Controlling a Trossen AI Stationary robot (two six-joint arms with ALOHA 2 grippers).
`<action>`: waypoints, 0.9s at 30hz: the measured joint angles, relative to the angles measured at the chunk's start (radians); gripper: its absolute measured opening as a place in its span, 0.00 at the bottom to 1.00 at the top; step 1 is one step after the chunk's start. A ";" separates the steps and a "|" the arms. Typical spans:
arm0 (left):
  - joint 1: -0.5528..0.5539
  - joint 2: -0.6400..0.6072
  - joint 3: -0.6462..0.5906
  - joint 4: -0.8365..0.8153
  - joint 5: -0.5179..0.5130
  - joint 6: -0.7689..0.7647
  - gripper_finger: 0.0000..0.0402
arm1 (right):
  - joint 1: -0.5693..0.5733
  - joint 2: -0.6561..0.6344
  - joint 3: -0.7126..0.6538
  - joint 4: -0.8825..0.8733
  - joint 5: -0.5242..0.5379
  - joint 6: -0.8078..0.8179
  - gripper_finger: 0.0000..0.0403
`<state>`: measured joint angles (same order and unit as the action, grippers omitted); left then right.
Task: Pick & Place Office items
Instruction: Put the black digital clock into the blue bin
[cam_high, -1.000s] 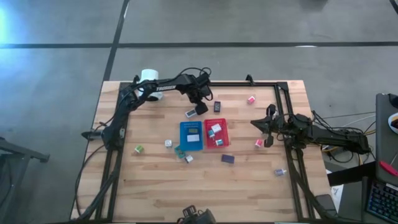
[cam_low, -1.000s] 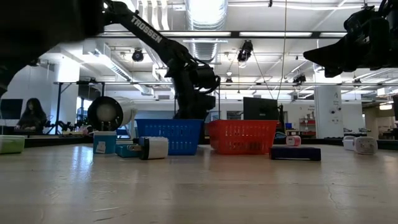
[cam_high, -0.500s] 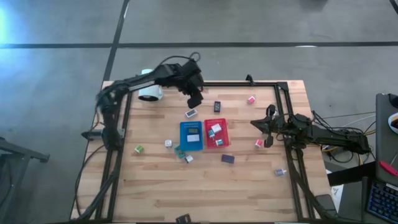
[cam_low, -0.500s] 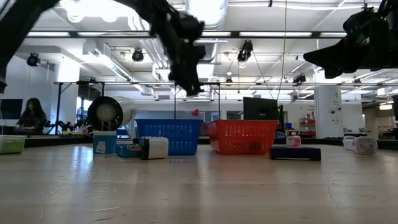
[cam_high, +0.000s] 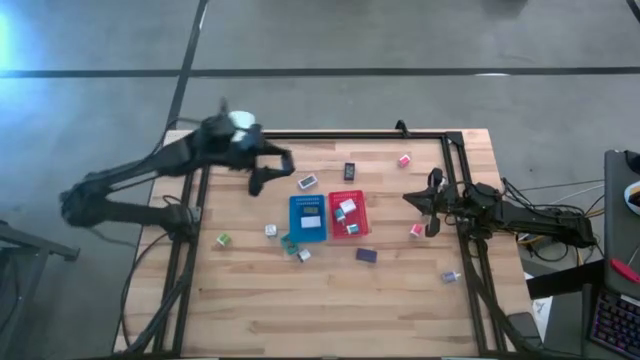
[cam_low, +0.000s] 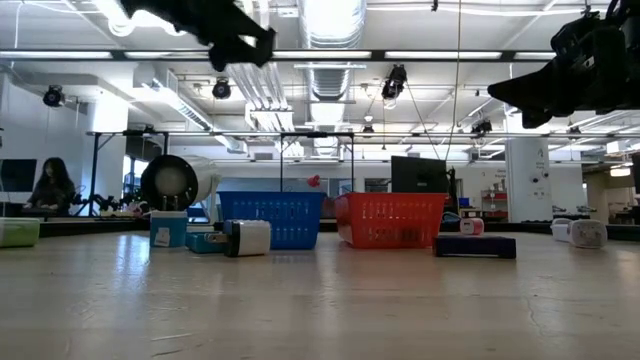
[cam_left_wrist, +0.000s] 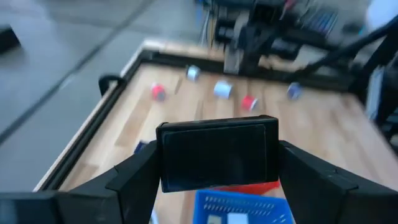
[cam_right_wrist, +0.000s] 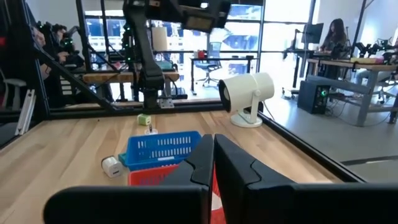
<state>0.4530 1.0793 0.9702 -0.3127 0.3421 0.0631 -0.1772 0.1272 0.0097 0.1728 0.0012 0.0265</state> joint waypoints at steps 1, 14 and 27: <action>0.000 -0.053 -0.049 0.037 0.000 -0.015 0.70 | 0.000 0.000 0.000 0.003 0.000 0.000 0.02; 0.001 -0.544 -0.543 0.479 0.088 -0.065 0.70 | 0.000 0.000 0.000 0.144 0.002 -0.033 0.02; 0.002 -0.689 -0.703 0.493 0.154 -0.030 0.70 | 0.000 0.001 0.000 0.191 0.002 -0.033 0.02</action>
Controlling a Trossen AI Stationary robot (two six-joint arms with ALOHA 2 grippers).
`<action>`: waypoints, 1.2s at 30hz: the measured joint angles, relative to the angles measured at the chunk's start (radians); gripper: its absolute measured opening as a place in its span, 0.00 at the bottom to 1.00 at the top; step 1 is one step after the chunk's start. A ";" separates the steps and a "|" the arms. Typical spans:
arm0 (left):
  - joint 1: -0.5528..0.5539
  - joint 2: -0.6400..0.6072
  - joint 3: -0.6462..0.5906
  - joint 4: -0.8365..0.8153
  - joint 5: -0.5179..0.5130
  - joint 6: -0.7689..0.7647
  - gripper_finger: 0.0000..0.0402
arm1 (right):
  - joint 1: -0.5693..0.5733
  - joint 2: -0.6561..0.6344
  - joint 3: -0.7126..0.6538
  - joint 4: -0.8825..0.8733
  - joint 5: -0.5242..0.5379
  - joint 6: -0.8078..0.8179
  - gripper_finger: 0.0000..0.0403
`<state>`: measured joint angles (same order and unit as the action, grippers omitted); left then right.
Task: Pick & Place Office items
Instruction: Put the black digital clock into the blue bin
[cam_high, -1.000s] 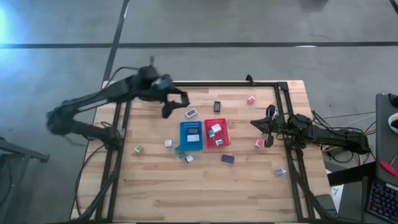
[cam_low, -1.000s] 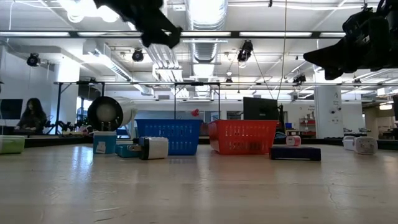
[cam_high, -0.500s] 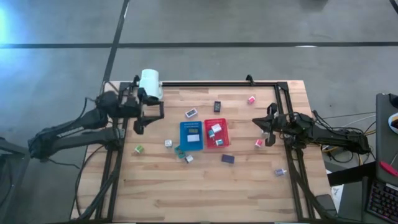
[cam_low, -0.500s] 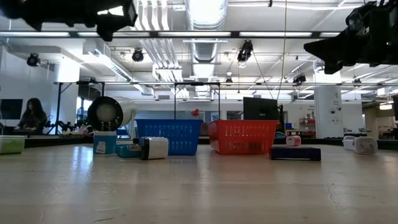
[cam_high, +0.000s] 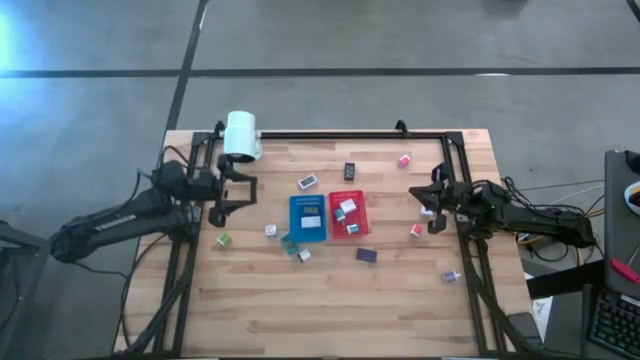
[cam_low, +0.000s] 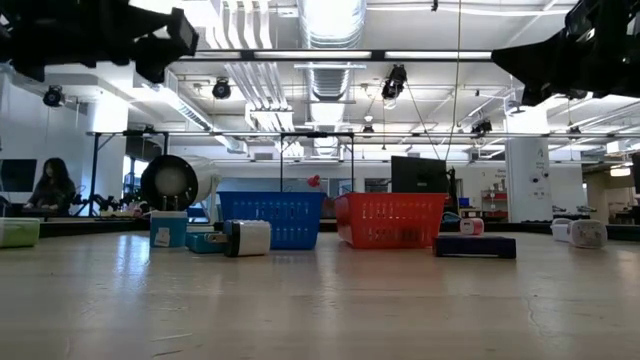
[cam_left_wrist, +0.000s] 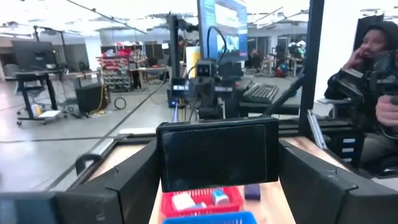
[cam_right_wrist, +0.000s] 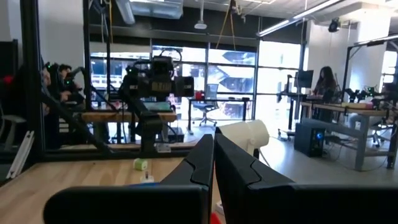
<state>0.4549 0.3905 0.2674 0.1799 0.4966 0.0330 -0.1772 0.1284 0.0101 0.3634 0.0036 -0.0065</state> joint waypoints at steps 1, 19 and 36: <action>0.000 -0.004 -0.017 0.008 0.000 0.000 0.70 | 0.000 0.000 0.000 0.000 0.000 0.000 0.02; 0.000 -0.019 -0.094 0.037 0.062 0.077 0.70 | 0.000 0.128 0.000 0.014 0.058 -0.012 0.02; 0.000 -0.019 -0.094 0.018 0.062 0.082 0.70 | 0.000 0.151 -0.001 0.044 0.060 -0.013 0.02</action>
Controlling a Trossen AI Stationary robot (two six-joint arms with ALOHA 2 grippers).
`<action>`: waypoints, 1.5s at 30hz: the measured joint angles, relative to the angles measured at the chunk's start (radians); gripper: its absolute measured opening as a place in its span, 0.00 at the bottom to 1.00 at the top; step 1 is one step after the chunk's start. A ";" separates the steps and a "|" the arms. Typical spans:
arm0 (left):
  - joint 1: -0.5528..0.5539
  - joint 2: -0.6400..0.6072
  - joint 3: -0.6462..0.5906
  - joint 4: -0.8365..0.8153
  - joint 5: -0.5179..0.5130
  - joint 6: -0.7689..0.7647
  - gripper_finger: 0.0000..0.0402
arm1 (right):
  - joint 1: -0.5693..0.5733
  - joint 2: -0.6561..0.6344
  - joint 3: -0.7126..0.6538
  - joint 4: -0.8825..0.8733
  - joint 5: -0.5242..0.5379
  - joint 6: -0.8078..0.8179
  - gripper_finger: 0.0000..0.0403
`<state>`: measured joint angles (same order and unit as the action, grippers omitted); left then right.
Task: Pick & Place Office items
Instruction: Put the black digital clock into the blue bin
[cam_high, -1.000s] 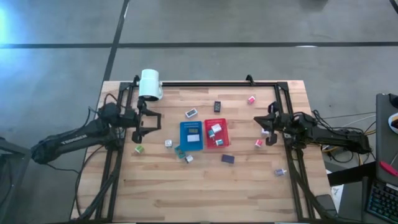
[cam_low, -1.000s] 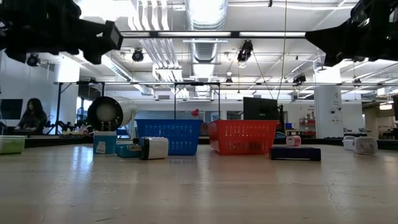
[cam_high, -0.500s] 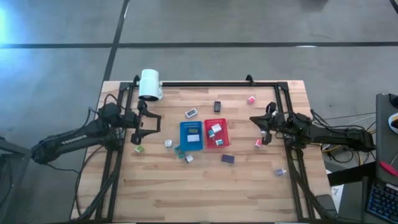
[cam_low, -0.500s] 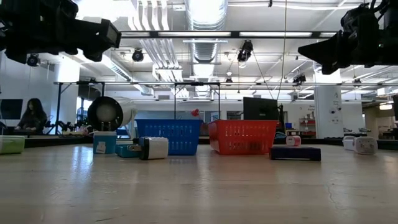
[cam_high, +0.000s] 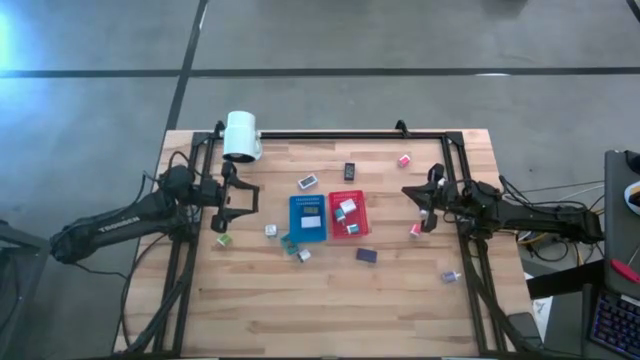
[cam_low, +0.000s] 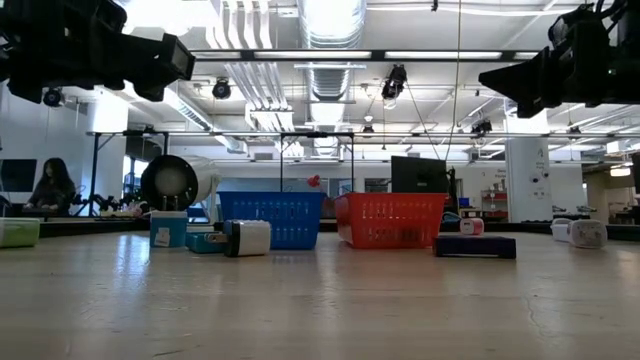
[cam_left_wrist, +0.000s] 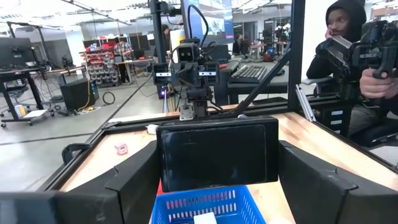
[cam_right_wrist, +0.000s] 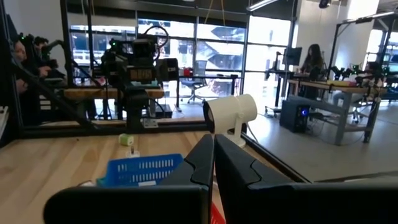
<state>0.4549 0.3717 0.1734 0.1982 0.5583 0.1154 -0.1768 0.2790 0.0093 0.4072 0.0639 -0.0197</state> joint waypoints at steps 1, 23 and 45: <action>0.000 0.000 0.000 0.000 0.000 0.000 0.70 | 0.000 0.001 0.000 0.000 0.000 0.009 0.02; 0.000 0.000 0.000 -0.005 0.000 0.004 0.70 | -0.001 0.038 0.000 0.005 0.019 0.004 0.02; 0.000 0.000 0.000 -0.004 0.000 0.008 0.70 | 0.000 0.038 0.000 0.019 0.123 0.016 0.02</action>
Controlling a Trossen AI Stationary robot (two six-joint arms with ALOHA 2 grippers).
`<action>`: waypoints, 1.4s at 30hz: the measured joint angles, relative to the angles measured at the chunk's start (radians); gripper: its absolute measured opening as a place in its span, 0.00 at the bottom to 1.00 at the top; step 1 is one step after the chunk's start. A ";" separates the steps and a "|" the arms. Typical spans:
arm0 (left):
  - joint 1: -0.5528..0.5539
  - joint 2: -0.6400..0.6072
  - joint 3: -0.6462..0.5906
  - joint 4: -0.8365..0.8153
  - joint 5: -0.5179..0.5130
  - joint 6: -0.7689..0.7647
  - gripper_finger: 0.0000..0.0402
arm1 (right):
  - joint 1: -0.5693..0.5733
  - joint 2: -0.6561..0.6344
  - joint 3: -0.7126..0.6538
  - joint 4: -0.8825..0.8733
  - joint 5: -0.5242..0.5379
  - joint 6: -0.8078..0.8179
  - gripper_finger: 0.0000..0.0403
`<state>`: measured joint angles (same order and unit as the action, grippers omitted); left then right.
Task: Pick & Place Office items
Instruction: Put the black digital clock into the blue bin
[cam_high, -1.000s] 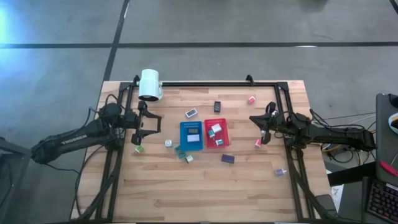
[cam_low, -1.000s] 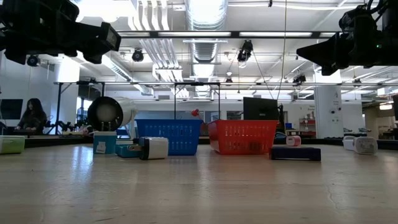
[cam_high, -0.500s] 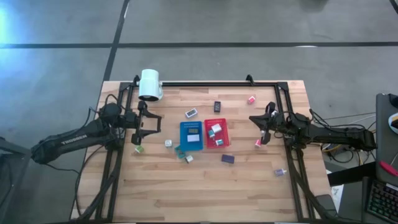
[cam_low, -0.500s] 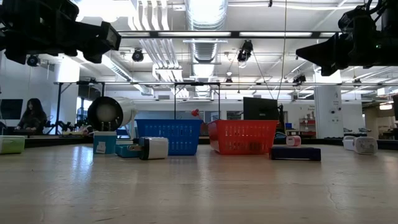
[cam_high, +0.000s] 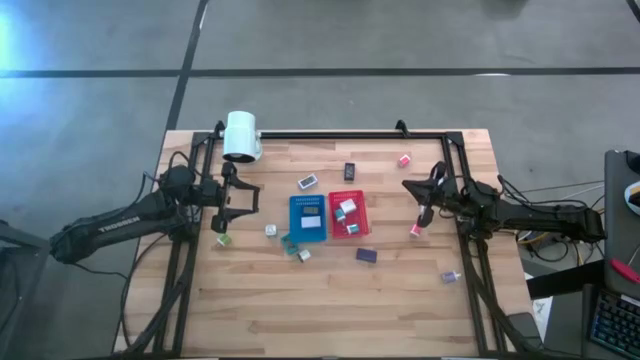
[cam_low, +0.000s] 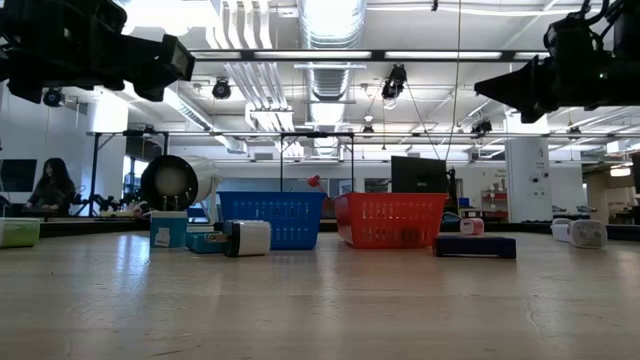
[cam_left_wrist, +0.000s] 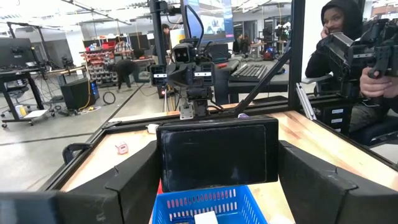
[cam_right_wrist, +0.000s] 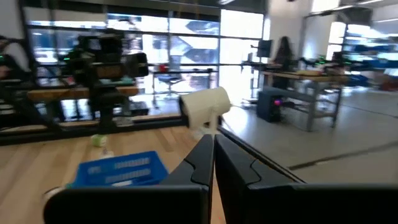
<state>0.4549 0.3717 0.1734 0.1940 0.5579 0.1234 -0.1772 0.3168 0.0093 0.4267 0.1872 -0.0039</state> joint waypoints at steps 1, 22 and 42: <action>0.000 0.000 0.000 0.000 0.000 0.000 0.70 | 0.000 0.000 0.000 -0.001 0.012 0.000 0.02; -0.006 0.265 0.127 0.109 -0.090 -0.176 0.70 | 0.000 0.000 0.000 0.000 0.022 0.020 0.02; -0.226 1.057 0.575 -0.197 -0.129 -0.063 0.70 | 0.000 0.000 0.000 -0.003 0.022 0.023 0.02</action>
<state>0.2287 1.4291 0.7480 -0.0028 0.4290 0.0601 -0.1768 0.3168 0.0093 0.4236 0.2092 0.0189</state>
